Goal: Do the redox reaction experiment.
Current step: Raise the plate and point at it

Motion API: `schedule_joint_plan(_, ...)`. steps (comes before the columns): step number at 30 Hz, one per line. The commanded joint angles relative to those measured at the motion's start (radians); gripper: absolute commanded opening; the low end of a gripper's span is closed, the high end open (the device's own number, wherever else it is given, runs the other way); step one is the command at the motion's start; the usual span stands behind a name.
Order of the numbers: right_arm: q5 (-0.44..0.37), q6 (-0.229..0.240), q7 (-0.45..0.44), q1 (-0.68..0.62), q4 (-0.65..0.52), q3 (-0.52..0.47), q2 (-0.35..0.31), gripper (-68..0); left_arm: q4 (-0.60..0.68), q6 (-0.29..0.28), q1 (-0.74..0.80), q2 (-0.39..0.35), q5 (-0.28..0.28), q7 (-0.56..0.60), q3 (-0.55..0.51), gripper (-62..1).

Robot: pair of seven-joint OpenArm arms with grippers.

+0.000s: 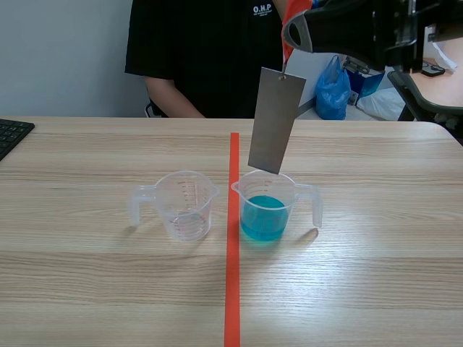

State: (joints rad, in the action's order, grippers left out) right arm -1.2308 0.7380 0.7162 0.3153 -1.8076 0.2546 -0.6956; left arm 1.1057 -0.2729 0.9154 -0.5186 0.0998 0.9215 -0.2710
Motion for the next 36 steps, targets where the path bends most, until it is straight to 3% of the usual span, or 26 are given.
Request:
schedule_joint_plan(1,-0.013,0.008,-0.011,0.016,-0.013,-0.021,-0.016,-66.0,0.006,-0.003,-0.028,-0.035,0.012,-0.003,-0.012,-57.7)
schedule_joint_plan(5,-0.013,0.008,-0.011,0.016,-0.013,-0.021,-0.016,-66.0,0.005,-0.060,-0.099,-0.108,0.024,-0.032,-0.012,-57.7)
schedule_joint_plan(14,-0.015,0.008,-0.007,0.016,-0.013,-0.021,-0.016,-66.0,-0.047,-0.368,-0.404,-0.299,0.087,-0.177,-0.007,-57.8)
schedule_joint_plan(17,-0.015,0.008,-0.004,0.016,-0.013,-0.021,-0.016,-66.0,-0.058,-0.423,-0.536,-0.342,0.128,-0.256,0.030,-57.8)
schedule_joint_plan(24,-0.015,0.008,-0.004,0.016,-0.013,-0.021,-0.016,-66.0,-0.088,-0.423,-0.845,-0.340,0.143,-0.392,0.236,-57.8)
schedule_joint_plan(31,-0.015,0.008,-0.003,0.016,-0.013,-0.021,-0.016,-66.0,-0.152,-0.423,-1.129,-0.219,0.151,-0.507,0.513,-57.8)
schedule_joint_plan(36,-0.015,0.008,-0.003,0.016,-0.013,-0.021,-0.016,-66.0,-0.190,-0.423,-1.287,-0.127,0.151,-0.572,0.656,-57.8)
